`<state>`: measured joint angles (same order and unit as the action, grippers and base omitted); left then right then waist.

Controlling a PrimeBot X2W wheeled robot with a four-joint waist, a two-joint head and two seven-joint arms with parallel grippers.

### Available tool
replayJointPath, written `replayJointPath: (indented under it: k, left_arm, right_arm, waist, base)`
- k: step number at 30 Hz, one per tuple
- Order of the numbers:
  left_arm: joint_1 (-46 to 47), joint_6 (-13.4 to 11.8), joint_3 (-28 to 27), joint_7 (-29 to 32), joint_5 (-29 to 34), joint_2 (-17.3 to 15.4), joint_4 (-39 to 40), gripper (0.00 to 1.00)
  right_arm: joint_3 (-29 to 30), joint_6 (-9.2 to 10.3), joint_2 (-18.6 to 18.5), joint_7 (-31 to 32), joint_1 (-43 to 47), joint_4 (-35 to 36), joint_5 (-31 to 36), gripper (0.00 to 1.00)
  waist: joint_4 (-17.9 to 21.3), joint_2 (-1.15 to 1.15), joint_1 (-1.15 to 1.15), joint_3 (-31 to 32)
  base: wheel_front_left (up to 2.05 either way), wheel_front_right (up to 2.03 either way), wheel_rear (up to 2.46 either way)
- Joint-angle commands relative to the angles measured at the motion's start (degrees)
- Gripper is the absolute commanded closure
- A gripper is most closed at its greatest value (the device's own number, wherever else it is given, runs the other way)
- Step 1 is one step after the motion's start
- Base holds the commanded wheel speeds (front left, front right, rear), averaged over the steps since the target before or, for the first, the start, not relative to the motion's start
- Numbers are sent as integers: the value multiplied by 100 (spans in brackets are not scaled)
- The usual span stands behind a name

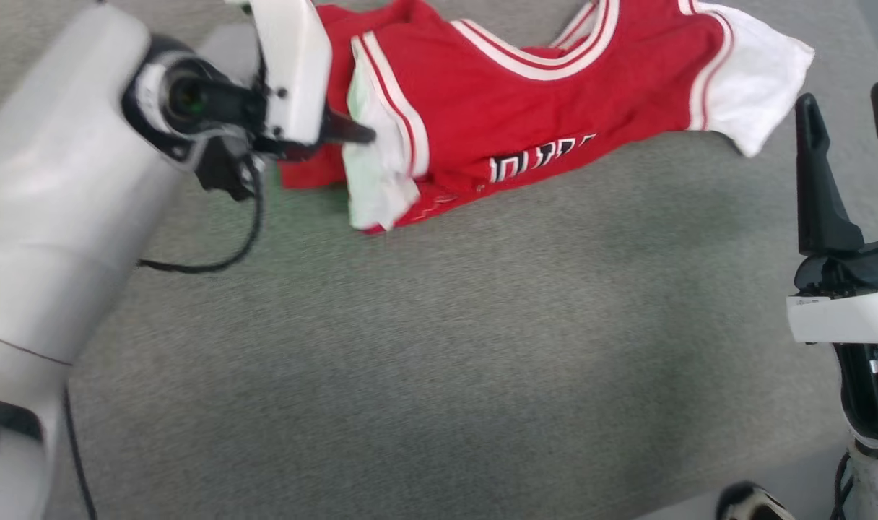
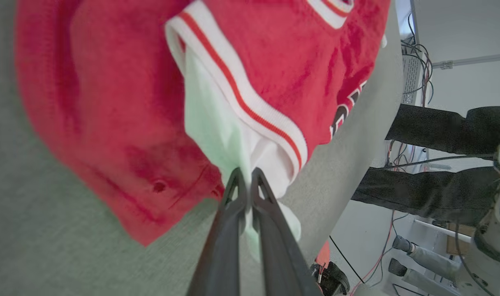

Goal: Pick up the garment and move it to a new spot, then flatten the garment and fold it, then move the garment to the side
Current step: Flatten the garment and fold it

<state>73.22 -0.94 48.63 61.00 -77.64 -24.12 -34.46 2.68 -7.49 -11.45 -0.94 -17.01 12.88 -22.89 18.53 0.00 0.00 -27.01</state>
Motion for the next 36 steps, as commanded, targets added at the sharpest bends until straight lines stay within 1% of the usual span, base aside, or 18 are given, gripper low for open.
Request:
replayJointPath:
  k: [1,4,7,10,14,16,17,19,20,22,27,29,30,31,32,34,35,36]
  left_arm:
    - [91,50,-52,-5,4,-107,-3,100]
    - [165,175,-108,4,55,-349,16,100]
    - [236,237,-132,51,128,-641,72,100]
    - [262,259,-8,160,365,-1095,140,100]
    - [286,360,274,279,896,-1722,301,100]
    - [243,354,277,232,922,-1847,347,100]
    - [209,327,299,185,987,-1874,370,100]
    - [100,395,453,127,1167,-1876,446,100]
    - [41,388,489,100,1197,-1844,463,100]
    - [-145,355,541,-49,1133,-1588,472,100]
    - [-357,423,661,-255,1163,-1230,357,100]
    - [-350,450,685,-302,1198,-1164,251,100]
    - [-331,457,724,-290,1255,-1185,201,100]
    - [-303,487,754,-293,1301,-1222,156,97]
    - [-280,483,736,-342,1291,-1256,112,72]
    - [-234,531,663,-421,1255,-1306,57,56]
    - [-211,550,611,-473,1218,-1332,42,14]
    - [-187,565,571,-500,1172,-1355,38,0]
  right_arm:
    - [29,-1,-10,23,32,45,27,0]
    - [72,-1,-21,105,106,100,66,0]
    - [132,-1,-63,205,120,154,103,0]
    - [146,-1,-77,310,97,252,123,0]
    - [135,-1,-81,430,57,350,156,0]
    - [121,-1,-74,477,36,404,159,0]
    - [113,-1,-71,501,13,425,161,0]
    - [78,-1,-69,536,-18,461,166,0]
    - [67,-1,-67,536,-40,476,161,0]
    - [49,-1,-65,578,-104,489,185,0]
    - [94,-1,-34,649,-118,583,225,0]
    - [112,-1,-25,655,-106,613,240,0]
    - [118,-1,-19,665,-93,623,247,0]
    - [126,-1,-13,679,-75,628,245,0]
    - [142,-1,-10,687,-51,630,244,0]
    - [183,-1,2,709,-4,631,262,0]
    - [197,-1,5,715,6,632,273,0]
    - [210,-1,3,736,18,640,277,0]
  waist:
    - [-177,0,0,68]
    - [-438,0,0,209]
    - [-739,0,0,330]
    - [-970,0,0,403]
    - [-1137,0,0,420]
    - [-1174,0,0,366]
    - [-1184,0,0,327]
    - [-1185,0,0,250]
    - [-1177,0,0,207]
    - [-1125,0,0,106]
    - [-1029,0,0,-14]
    - [-1012,0,0,-21]
    - [-1007,0,0,-15]
    - [-1010,0,0,-6]
    - [-1023,0,0,7]
    - [-1079,0,0,50]
    - [-1116,0,0,79]
    - [-1159,0,0,108]
  base:
    - [0,0,0]
    - [0,0,0]
    - [0,0,0]
    - [0,0,0]
    - [0,0,0]
    - [0,0,0]
    - [0,0,0]
    - [0,0,0]
    - [0,0,0]
    - [0,0,0]
    - [0,0,0]
    - [0,0,0]
    - [0,0,0]
    - [0,0,0]
    - [0,0,0]
    - [0,0,0]
    - [0,0,0]
    - [0,0,0]
